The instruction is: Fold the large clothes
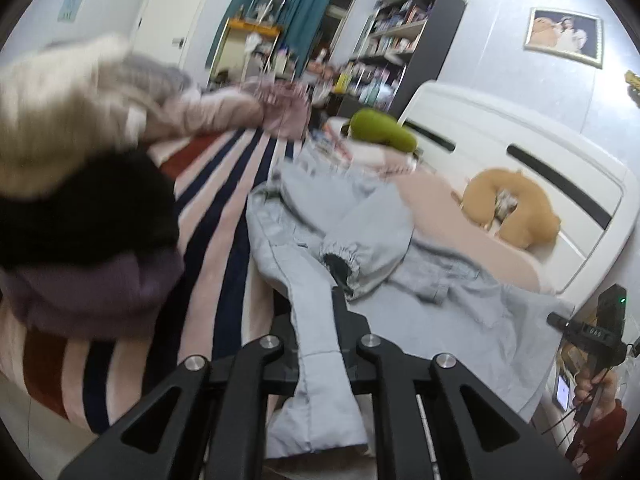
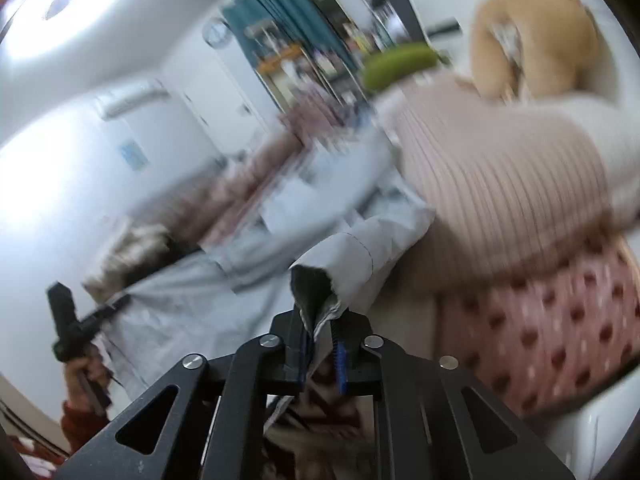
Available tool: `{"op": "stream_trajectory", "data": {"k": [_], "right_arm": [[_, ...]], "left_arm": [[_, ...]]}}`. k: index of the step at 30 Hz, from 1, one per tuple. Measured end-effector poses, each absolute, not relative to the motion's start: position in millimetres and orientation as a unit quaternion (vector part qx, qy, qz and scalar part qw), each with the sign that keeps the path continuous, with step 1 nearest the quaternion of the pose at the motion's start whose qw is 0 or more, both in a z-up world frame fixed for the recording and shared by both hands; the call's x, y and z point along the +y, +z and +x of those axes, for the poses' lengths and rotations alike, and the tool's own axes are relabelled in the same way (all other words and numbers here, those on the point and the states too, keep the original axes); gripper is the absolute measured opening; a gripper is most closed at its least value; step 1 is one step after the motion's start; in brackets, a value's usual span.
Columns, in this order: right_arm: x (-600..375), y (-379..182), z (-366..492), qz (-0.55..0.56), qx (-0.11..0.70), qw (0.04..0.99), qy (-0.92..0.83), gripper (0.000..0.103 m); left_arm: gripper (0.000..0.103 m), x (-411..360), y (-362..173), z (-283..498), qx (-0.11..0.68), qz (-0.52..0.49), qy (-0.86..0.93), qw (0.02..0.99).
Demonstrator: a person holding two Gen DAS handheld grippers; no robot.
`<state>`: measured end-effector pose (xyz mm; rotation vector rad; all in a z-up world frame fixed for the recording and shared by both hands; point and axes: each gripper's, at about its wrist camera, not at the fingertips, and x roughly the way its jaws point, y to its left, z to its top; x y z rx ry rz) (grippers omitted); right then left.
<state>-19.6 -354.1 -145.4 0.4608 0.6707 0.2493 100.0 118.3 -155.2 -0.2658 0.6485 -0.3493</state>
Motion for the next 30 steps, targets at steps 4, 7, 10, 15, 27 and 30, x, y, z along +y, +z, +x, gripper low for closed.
{"op": "stream_trajectory", "data": {"k": [4, 7, 10, 15, 27, 30], "right_arm": [[-372.0, -204.9, -18.3, 0.253, 0.388, 0.881, 0.093, 0.048], [-384.4, -231.0, -15.5, 0.272, 0.412, 0.865, 0.089, 0.061], [-388.1, -242.3, -9.0, 0.276, 0.42, 0.858, 0.109, 0.066], [-380.3, -238.6, 4.4, 0.297, 0.402, 0.848, 0.176, 0.036], [-343.9, -148.8, -3.3, 0.283, 0.275, 0.889, 0.233, 0.0], [-341.4, -127.9, -10.6, 0.28, 0.248, 0.896, 0.24, 0.0]], "left_arm": [[0.032, 122.8, -197.2, 105.9, 0.364, -0.124, -0.16, 0.909], [0.066, 122.5, -232.4, 112.2, 0.419, -0.105, -0.153, 0.889], [0.067, 122.0, -266.0, 118.8, 0.46, -0.083, -0.12, 0.876], [0.067, 117.1, -278.8, 123.4, 0.46, -0.119, -0.138, 0.869], [0.002, 90.6, -169.1, 96.7, 0.337, -0.131, -0.233, 0.903], [0.002, 84.4, -136.2, 90.8, 0.301, -0.123, -0.24, 0.915]]}}
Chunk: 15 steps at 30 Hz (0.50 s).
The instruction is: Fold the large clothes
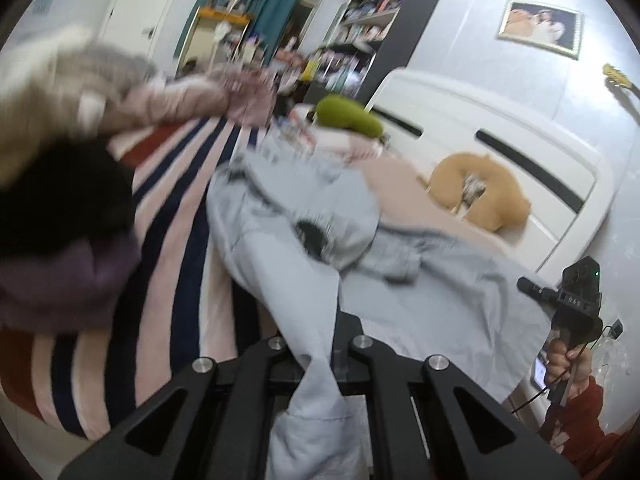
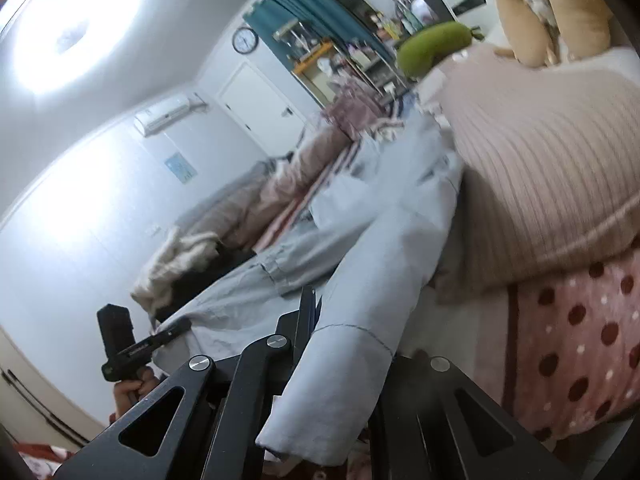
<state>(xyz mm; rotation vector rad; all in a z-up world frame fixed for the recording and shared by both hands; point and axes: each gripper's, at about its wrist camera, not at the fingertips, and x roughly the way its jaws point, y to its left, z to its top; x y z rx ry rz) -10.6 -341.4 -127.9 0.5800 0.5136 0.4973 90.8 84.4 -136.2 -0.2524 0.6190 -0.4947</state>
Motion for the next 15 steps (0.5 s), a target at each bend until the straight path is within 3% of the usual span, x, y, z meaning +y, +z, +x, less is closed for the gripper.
{"op": "stream_trajectory", "data": {"k": [15], "right_arm": [[-317.7, -34.9, -86.9, 0.205, 0.183, 0.926, 0.258, 0.0]], "left_arm": [[0.002, 97.2, -40.6, 14.7, 0.205, -0.09, -0.243, 0.944]]}}
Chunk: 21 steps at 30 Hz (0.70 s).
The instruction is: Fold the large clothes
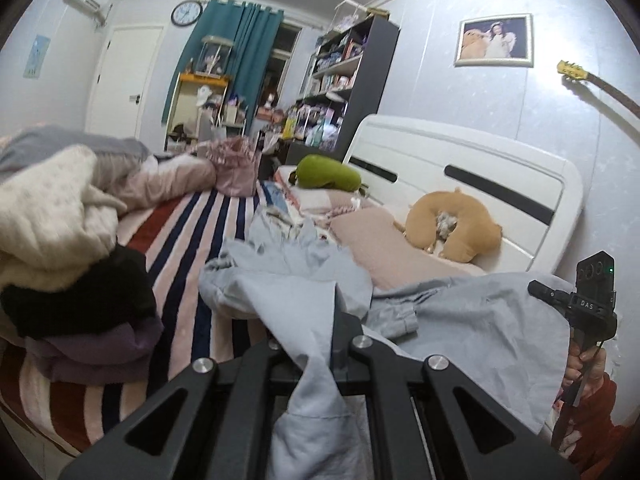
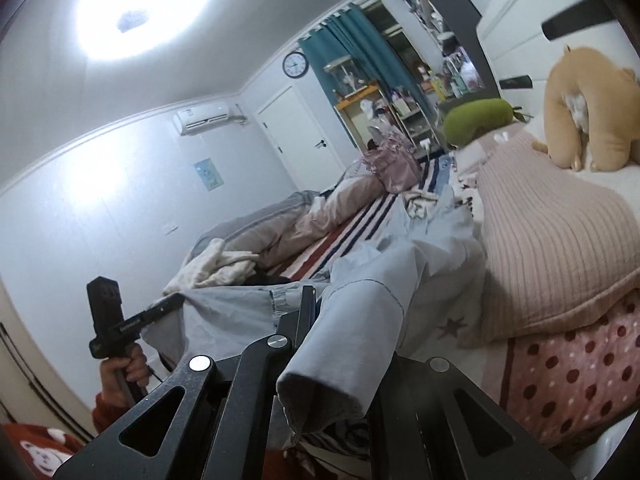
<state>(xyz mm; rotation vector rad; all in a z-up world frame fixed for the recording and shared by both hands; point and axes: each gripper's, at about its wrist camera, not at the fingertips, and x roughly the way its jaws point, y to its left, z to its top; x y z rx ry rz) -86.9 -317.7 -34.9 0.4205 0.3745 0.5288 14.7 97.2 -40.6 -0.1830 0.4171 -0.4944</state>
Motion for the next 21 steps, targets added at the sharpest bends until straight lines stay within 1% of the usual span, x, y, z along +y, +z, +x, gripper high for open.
{"op": "stream_trajectory", "data": {"k": [2, 6, 8, 11, 14, 17, 21], "right_arm": [[-314.8, -24.0, -98.1, 0.193, 0.186, 0.928, 0.259, 0.0], [-313.1, 4.2, -117.4, 0.162, 0.169, 0.939, 0.253, 0.0], [-315.5, 15.2, -116.6, 0.15, 0.161, 0.944, 0.246, 0.0], [-321.7, 27.6, -97.7, 0.135, 0.16, 0.952, 0.225, 0.0], [-333.8, 31.8, -56.1, 0.139, 0.174, 0.952, 0.208, 0.0], [-342.8, 27.6, 3.2, 0.134, 0.203, 0.953, 0.181, 0.0], [-352.7, 4.8, 104.3, 0.133, 0.259, 0.947, 0.138, 0.0]], "left_arm": [[0.002, 104.5, -29.1, -2.5, 0.191, -0.097, -0.255, 0.943], [0.002, 120.3, -4.7, -22.3, 0.16, -0.1, -0.265, 0.946], [0.002, 125.5, 3.9, -20.0, 0.153, -0.096, -0.26, 0.948], [0.003, 128.3, 12.3, 4.6, 0.159, -0.082, -0.232, 0.956], [0.003, 130.4, 11.1, 54.0, 0.185, -0.082, -0.21, 0.957], [0.003, 125.5, 1.0, 125.8, 0.232, -0.077, -0.181, 0.953], [0.005, 112.5, -22.8, 215.2, 0.286, -0.07, -0.149, 0.944]]}}
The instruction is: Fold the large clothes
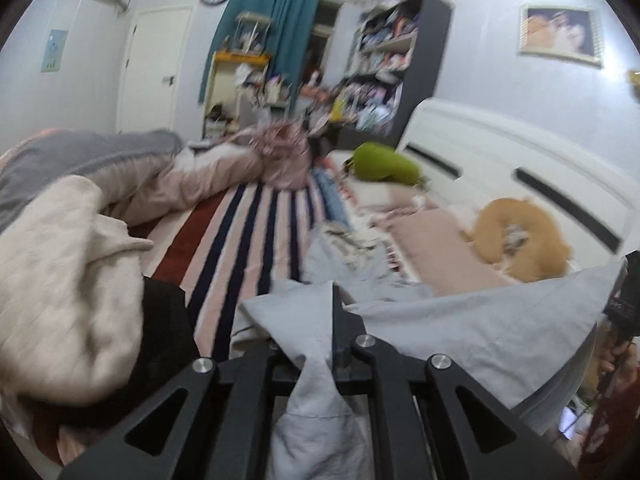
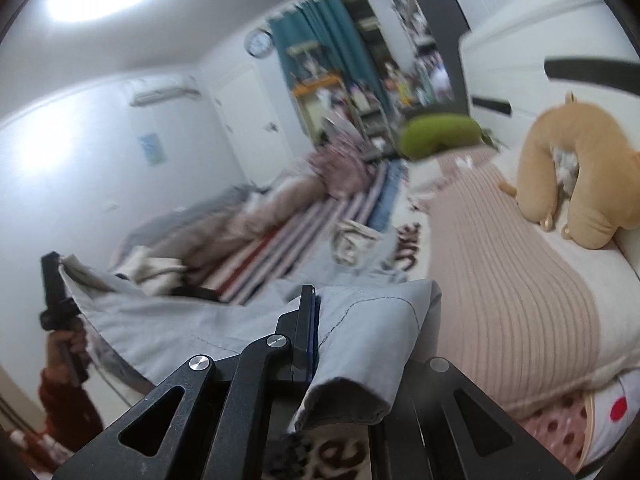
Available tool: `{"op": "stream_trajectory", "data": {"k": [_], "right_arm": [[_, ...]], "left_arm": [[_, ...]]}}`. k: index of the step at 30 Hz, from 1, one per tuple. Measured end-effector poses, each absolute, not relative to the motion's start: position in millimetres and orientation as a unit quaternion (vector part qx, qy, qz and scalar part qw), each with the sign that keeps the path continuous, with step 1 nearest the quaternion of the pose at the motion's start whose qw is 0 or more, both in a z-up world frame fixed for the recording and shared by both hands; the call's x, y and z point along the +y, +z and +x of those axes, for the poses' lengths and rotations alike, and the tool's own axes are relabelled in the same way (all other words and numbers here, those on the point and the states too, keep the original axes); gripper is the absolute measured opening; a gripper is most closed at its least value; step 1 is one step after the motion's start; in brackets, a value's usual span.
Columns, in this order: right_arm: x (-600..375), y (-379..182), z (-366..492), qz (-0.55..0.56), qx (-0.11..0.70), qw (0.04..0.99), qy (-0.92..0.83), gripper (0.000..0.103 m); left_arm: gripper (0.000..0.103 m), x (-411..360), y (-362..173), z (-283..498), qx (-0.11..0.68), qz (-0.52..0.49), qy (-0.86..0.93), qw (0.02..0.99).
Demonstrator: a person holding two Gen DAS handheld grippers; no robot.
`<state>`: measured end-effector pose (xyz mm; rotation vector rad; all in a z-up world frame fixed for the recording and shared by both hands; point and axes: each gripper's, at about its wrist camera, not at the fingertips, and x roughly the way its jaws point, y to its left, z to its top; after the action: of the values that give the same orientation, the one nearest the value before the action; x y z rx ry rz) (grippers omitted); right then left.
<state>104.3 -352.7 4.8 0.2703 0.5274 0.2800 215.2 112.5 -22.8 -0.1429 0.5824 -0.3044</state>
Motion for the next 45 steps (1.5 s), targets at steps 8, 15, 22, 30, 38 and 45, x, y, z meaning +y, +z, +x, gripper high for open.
{"op": "stream_trajectory", "data": {"k": [8, 15, 22, 30, 38, 45], "right_arm": [[-369.0, -73.0, 287.9, 0.141, 0.39, 0.907, 0.071, 0.0], [-380.8, -160.0, 365.4, 0.199, 0.485, 0.848, 0.078, 0.049], [-368.4, -109.1, 335.8, 0.13, 0.422, 0.893, 0.094, 0.07], [-336.6, -67.4, 261.4, 0.125, 0.345, 0.909, 0.199, 0.088], [-249.4, -176.2, 250.4, 0.048, 0.508, 0.802, 0.309, 0.026], [-255.7, -166.6, 322.1, 0.07, 0.494, 0.84, 0.215, 0.023]], "left_arm": [[0.006, 89.3, -107.0, 388.3, 0.421, -0.081, -0.087, 0.899], [0.071, 83.1, -190.9, 461.9, 0.538, -0.136, -0.089, 0.827], [0.079, 78.1, -118.0, 405.6, 0.449, -0.067, -0.154, 0.878], [0.09, 59.1, -102.2, 316.0, 0.423, -0.019, -0.24, 0.873], [0.044, 14.3, -212.6, 306.2, 0.549, 0.039, -0.273, 0.79], [0.044, 13.5, -204.5, 396.9, 0.512, -0.013, -0.182, 0.84]]}}
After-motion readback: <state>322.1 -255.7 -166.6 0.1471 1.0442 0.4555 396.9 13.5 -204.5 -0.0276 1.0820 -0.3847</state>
